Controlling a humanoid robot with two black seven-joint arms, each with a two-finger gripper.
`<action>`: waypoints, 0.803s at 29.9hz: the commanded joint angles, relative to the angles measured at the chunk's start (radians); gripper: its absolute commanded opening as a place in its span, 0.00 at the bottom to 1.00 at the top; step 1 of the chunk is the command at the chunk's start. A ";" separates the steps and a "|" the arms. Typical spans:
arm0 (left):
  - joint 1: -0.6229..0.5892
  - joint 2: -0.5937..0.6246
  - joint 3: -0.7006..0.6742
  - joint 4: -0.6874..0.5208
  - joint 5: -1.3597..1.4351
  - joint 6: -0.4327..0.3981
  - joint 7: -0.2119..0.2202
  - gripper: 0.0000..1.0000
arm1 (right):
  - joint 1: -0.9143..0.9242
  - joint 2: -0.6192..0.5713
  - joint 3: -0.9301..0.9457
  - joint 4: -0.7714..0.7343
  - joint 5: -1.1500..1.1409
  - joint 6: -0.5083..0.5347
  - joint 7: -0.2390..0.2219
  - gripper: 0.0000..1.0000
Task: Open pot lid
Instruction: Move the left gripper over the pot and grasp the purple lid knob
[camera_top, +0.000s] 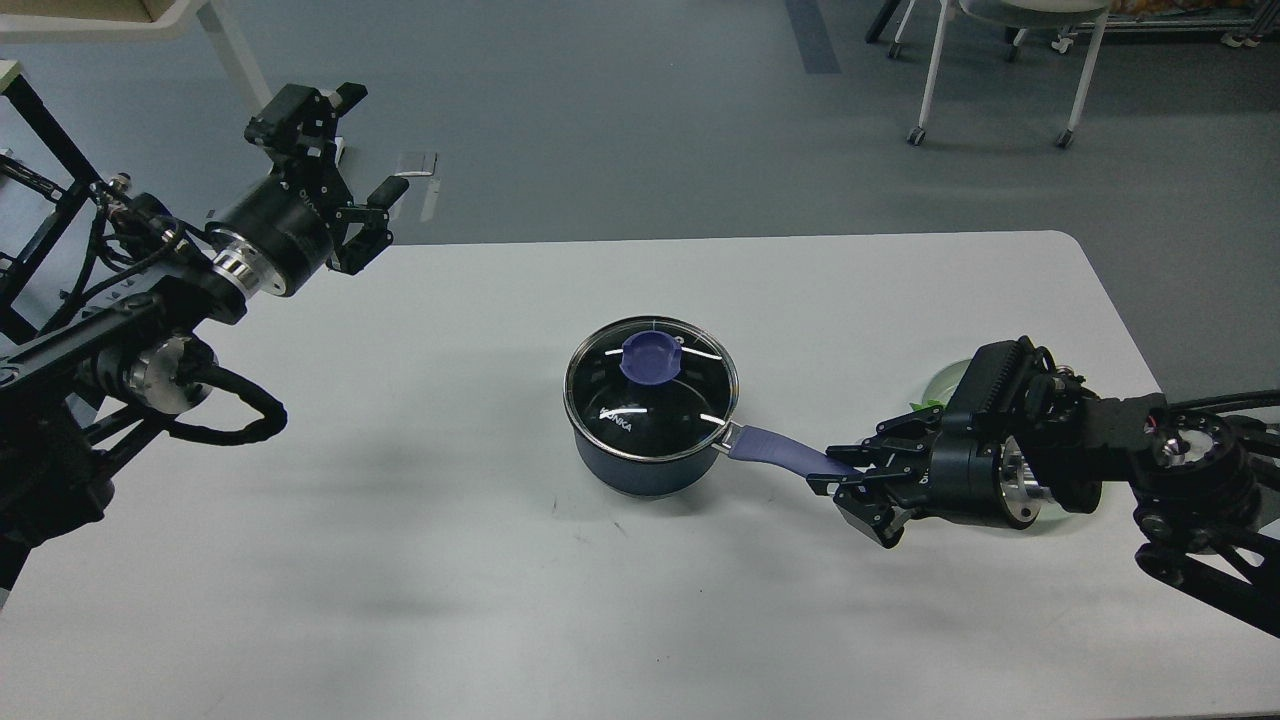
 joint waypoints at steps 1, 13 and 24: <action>-0.009 0.001 0.000 -0.083 0.160 0.002 0.000 1.00 | 0.005 0.005 0.001 0.002 0.001 0.000 0.000 0.25; -0.007 -0.013 0.012 -0.313 0.978 0.164 -0.005 0.99 | -0.009 0.002 0.000 0.022 0.012 -0.004 0.040 0.24; -0.024 -0.046 0.234 -0.316 1.651 0.267 0.000 0.99 | -0.009 -0.004 0.000 0.029 0.012 -0.004 0.040 0.24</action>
